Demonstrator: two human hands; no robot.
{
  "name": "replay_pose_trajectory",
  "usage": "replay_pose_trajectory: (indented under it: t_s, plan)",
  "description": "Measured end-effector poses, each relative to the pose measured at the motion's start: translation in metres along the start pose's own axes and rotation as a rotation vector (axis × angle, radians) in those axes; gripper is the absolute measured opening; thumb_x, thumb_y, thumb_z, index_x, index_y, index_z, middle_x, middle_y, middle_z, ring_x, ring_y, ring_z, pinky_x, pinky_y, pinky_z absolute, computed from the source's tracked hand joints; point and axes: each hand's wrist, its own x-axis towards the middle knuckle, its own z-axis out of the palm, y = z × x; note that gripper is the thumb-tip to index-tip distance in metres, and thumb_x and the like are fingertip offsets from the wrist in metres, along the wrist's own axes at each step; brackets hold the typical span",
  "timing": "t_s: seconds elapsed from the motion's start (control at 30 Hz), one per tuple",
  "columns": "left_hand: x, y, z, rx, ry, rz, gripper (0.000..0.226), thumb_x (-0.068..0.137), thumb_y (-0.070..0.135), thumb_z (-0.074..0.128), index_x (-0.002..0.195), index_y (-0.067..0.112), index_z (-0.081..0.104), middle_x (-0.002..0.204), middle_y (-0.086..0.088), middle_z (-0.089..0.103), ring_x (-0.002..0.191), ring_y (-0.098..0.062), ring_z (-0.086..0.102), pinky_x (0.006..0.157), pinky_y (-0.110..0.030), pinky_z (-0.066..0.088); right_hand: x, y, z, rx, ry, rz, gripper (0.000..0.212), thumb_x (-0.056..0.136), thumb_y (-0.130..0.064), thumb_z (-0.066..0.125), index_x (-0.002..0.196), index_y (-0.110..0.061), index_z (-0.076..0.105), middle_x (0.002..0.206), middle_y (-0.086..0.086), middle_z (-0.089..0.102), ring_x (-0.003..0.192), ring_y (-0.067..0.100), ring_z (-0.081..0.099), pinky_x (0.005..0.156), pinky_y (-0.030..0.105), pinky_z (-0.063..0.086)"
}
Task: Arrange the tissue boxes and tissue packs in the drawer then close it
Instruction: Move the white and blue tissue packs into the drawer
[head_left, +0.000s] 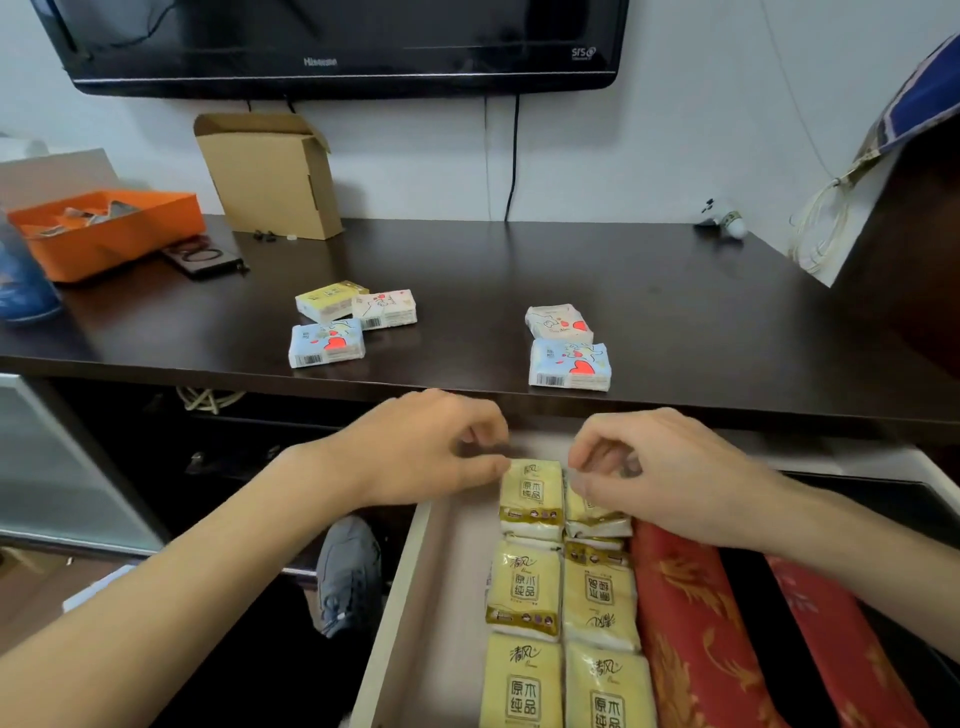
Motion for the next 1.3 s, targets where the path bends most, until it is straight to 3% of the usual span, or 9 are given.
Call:
replay_pose_trajectory:
  t_s: [0.1, 0.23, 0.33, 0.5, 0.73, 0.87, 1.0, 1.17, 1.3]
  plan:
    - [-0.017, -0.018, -0.028, -0.196, 0.141, -0.072, 0.020, 0.090, 0.048, 0.058, 0.101, 0.035, 0.069, 0.094, 0.018, 0.072, 0.091, 0.002, 0.066, 0.080, -0.033, 0.056, 0.017, -0.019, -0.012, 0.170, 0.078, -0.069, 0.004, 0.085, -0.037, 0.069, 0.085, -0.035, 0.073, 0.086, -0.021, 0.076, 0.079, 0.000, 0.071, 0.071, 0.019, 0.055]
    - [-0.026, -0.057, -0.049, -0.288, 0.451, -0.247, 0.013, 0.092, 0.035, 0.061, 0.092, 0.031, 0.073, 0.091, 0.017, 0.073, 0.088, 0.001, 0.067, 0.083, -0.030, 0.055, 0.066, -0.046, -0.020, 0.206, 0.159, -0.144, 0.009, 0.089, -0.029, 0.071, 0.082, -0.035, 0.073, 0.082, -0.016, 0.075, 0.075, 0.002, 0.069, 0.067, 0.013, 0.049]
    - [-0.014, -0.089, -0.061, -0.230, 0.618, -0.361, 0.014, 0.091, 0.029, 0.060, 0.090, 0.028, 0.073, 0.091, 0.014, 0.073, 0.086, -0.005, 0.068, 0.079, -0.034, 0.055, 0.112, -0.055, -0.022, 0.061, 0.200, -0.137, 0.006, 0.090, -0.034, 0.066, 0.092, -0.036, 0.071, 0.093, -0.017, 0.075, 0.089, 0.007, 0.069, 0.078, 0.033, 0.057]
    - [0.033, -0.144, -0.090, -0.064, 0.464, -0.483, 0.022, 0.086, 0.027, 0.064, 0.106, 0.022, 0.070, 0.108, 0.004, 0.062, 0.103, -0.019, 0.061, 0.082, -0.035, 0.048, 0.181, -0.071, -0.019, -0.183, 0.103, -0.119, 0.031, 0.096, -0.026, 0.060, 0.127, -0.027, 0.065, 0.132, -0.004, 0.065, 0.118, 0.021, 0.060, 0.093, 0.040, 0.050]
    - [0.070, -0.209, -0.092, -0.026, 0.151, -0.658, 0.038, 0.079, 0.035, 0.075, 0.112, 0.024, 0.061, 0.125, -0.006, 0.060, 0.107, -0.024, 0.057, 0.084, -0.035, 0.048, 0.258, -0.095, 0.009, -0.136, -0.026, -0.132, 0.055, 0.095, -0.023, 0.066, 0.148, -0.020, 0.051, 0.147, 0.004, 0.056, 0.129, 0.024, 0.053, 0.100, 0.043, 0.049]
    - [0.073, -0.220, -0.087, -0.103, 0.265, -0.688, 0.034, 0.073, 0.034, 0.080, 0.098, 0.027, 0.059, 0.115, -0.003, 0.064, 0.093, -0.019, 0.057, 0.067, -0.029, 0.043, 0.278, -0.094, 0.029, -0.155, -0.046, -0.134, 0.052, 0.093, -0.027, 0.066, 0.144, -0.024, 0.054, 0.141, 0.002, 0.059, 0.123, 0.023, 0.055, 0.093, 0.043, 0.052]
    - [0.069, -0.196, -0.094, -0.169, 0.416, -0.687, 0.036, 0.074, 0.034, 0.078, 0.100, 0.027, 0.056, 0.111, 0.000, 0.060, 0.091, -0.017, 0.055, 0.061, -0.027, 0.039, 0.265, -0.078, 0.019, -0.154, 0.107, -0.117, 0.054, 0.084, -0.042, 0.074, 0.133, -0.029, 0.058, 0.133, -0.004, 0.061, 0.121, 0.021, 0.055, 0.079, 0.039, 0.044]
    - [0.066, -0.121, -0.087, -0.263, 0.464, -0.521, 0.046, 0.077, 0.043, 0.067, 0.116, 0.027, 0.050, 0.114, 0.001, 0.047, 0.093, -0.022, 0.055, 0.068, -0.031, 0.040, 0.217, -0.038, -0.030, -0.061, 0.252, -0.013, 0.078, 0.080, -0.052, 0.066, 0.150, -0.030, 0.040, 0.138, 0.000, 0.052, 0.115, 0.025, 0.061, 0.089, 0.044, 0.053]
    - [0.077, -0.067, -0.059, -0.157, 0.384, -0.435, 0.053, 0.079, 0.050, 0.057, 0.128, 0.031, 0.049, 0.122, 0.001, 0.041, 0.091, -0.025, 0.053, 0.078, -0.036, 0.043, 0.172, 0.013, -0.064, -0.111, 0.278, 0.159, 0.071, 0.092, -0.053, 0.051, 0.157, -0.037, 0.028, 0.147, 0.006, 0.042, 0.113, 0.034, 0.062, 0.083, 0.043, 0.048]
